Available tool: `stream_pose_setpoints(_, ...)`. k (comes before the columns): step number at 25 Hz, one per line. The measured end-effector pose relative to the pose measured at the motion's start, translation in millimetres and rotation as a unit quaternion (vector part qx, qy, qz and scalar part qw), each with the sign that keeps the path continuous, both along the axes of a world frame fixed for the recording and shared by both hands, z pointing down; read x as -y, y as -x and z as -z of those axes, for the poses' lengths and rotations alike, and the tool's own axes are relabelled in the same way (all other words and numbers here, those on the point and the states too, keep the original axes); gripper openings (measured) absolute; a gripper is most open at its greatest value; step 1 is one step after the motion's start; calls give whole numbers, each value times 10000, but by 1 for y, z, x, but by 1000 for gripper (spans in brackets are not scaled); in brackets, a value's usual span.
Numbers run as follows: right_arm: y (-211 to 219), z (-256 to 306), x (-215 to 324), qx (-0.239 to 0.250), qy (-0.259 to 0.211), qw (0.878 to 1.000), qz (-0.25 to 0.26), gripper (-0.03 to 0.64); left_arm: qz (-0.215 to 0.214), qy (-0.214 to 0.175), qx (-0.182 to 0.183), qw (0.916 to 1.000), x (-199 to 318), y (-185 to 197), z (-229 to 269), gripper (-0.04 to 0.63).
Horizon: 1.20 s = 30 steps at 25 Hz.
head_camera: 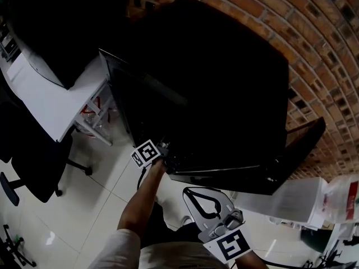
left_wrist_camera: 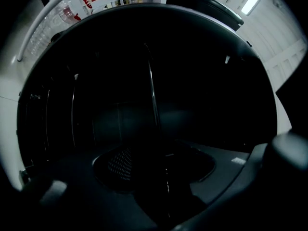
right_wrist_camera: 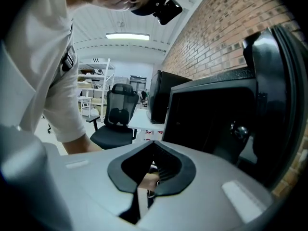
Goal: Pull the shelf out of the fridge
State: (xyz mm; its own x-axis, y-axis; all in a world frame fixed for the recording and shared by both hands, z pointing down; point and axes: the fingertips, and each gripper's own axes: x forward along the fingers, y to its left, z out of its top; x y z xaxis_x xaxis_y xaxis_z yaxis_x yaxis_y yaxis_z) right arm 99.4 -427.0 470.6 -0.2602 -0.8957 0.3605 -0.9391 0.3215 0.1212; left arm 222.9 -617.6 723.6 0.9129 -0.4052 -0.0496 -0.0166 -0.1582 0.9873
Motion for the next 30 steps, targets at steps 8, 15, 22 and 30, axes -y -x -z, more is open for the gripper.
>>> stream_pose_setpoints(8, -8, -15, 0, -64, 226, 9997, -26, 5, -21, 85, -46, 10000, 19, -21, -10, 183)
stream_pose_setpoints(15, -9, -17, -2, -104, 284, 9995, 61, 5, -149, 452, -279, 9985, 24, -31, 2, 9)
stream_pose_setpoints(22, -5, -15, -10, -28, 331, 9994, 111, 5, -170, 588, -132, 9980, 17, -12, 6, 0)
stream_pose_setpoints(30, 4, -7, -22, -14, 242, 9994, 267, 5, 28, 471, -185, 9987, -7, 29, 17, 2)
